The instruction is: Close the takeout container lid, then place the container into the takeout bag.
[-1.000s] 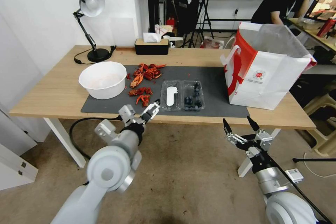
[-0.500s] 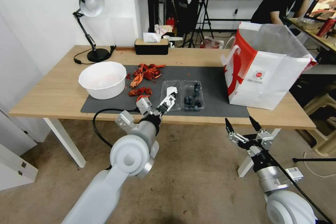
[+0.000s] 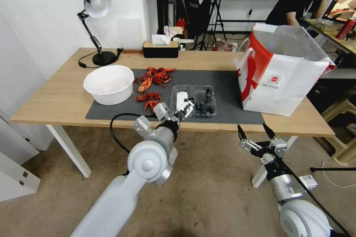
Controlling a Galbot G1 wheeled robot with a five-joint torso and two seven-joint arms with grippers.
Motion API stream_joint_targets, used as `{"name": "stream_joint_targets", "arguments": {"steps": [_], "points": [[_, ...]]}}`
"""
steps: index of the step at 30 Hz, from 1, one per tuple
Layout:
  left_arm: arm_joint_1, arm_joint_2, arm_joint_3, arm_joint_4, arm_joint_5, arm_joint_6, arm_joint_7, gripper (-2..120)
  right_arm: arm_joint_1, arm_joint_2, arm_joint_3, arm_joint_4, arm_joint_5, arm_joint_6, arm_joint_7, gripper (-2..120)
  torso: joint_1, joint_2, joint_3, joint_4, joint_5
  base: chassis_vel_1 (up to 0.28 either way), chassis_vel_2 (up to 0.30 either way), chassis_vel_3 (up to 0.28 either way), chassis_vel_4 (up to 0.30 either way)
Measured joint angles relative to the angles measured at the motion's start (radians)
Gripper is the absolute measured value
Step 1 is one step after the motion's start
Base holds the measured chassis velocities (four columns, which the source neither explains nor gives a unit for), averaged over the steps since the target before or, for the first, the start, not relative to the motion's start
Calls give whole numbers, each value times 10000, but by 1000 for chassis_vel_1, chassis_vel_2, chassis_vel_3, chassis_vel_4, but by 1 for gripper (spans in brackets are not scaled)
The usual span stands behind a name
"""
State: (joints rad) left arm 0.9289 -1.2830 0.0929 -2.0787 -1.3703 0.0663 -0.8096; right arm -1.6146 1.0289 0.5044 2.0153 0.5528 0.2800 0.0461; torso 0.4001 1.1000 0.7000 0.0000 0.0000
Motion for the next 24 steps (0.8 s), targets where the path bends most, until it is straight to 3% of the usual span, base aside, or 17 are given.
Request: {"name": "stream_joint_targets", "arguments": {"steps": [24], "points": [[-616, -796, 614, 1057, 45, -19, -89, 100, 28, 49, 70, -260, 40, 74, -20, 100, -1, 0, 0, 0, 0, 0, 0, 0, 0]]}}
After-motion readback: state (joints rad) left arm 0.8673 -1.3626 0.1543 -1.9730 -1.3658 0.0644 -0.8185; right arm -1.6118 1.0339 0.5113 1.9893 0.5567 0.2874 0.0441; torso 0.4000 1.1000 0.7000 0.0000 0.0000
